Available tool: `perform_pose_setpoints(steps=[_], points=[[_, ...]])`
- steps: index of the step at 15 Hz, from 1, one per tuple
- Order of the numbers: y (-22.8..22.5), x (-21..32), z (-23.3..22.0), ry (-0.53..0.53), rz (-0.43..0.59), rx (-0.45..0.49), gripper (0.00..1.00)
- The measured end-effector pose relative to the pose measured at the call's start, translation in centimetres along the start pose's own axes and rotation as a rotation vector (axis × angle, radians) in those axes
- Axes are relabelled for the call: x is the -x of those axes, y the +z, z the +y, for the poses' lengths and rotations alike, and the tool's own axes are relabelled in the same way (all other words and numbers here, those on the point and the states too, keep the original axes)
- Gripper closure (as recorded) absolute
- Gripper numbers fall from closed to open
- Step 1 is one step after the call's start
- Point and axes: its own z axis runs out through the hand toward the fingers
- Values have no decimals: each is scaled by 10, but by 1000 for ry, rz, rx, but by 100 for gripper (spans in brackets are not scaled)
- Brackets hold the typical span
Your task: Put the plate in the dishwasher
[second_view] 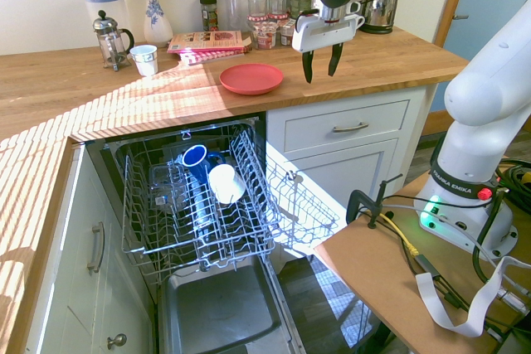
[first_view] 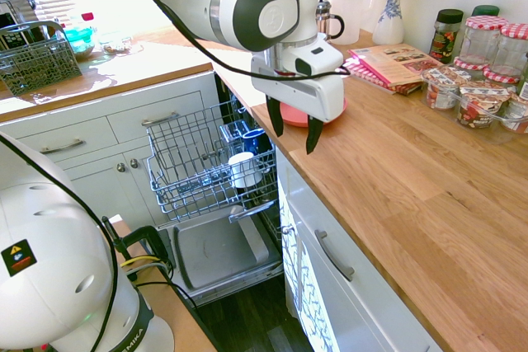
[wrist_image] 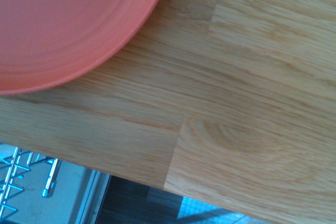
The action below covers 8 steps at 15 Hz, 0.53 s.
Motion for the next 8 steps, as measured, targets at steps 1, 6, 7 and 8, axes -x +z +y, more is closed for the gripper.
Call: perform_pose_setpoints(steps=[1,6,7,8], points=[[1,0,0,0,-2,1,0],[-17,-22,-15,8,-7,-64,0],[-17,-33,-21,8,-13,-89,0],[-12,-47,-27,4,-23,-120,0]])
